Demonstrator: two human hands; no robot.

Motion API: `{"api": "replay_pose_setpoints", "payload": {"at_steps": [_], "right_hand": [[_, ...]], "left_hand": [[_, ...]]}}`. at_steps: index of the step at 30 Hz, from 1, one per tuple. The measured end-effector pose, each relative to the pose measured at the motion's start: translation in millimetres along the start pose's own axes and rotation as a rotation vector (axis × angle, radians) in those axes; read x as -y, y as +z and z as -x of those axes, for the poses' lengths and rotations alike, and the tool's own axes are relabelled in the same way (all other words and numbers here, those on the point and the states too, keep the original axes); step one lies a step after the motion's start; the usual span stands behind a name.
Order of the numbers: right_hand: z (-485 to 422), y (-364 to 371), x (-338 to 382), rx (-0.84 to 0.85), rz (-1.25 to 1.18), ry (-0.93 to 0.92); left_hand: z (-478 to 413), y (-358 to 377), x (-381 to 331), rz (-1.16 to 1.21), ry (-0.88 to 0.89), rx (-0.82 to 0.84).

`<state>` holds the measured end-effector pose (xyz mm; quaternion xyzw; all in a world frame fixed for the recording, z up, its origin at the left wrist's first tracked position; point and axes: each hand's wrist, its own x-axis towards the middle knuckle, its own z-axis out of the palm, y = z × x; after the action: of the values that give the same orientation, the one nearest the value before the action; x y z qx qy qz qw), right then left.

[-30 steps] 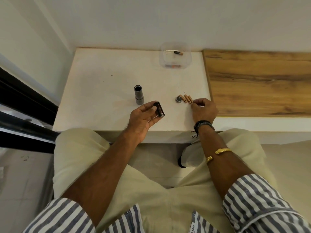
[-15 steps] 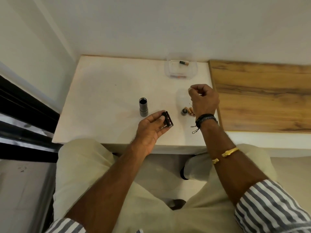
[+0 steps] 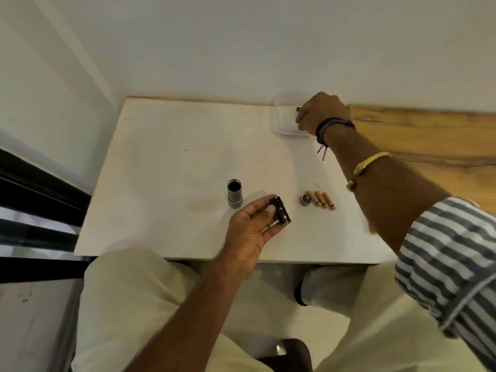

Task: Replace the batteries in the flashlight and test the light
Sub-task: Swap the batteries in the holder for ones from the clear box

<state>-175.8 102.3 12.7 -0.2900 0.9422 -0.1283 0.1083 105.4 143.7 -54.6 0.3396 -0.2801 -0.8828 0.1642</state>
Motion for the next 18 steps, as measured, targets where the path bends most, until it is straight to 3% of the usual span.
{"api": "replay_pose_setpoints", "payload": {"at_steps": [9, 18], "right_hand": [[-20.2, 11.3, 7.6, 0.094, 0.278, -0.094], [-16.1, 3.9, 1.2, 0.123, 0.186, -0.101]], "left_hand": [[2.8, 3.1, 1.6, 0.005, -0.002, 0.031], [2.4, 4.4, 0.0, 0.000, 0.006, 0.019]]}}
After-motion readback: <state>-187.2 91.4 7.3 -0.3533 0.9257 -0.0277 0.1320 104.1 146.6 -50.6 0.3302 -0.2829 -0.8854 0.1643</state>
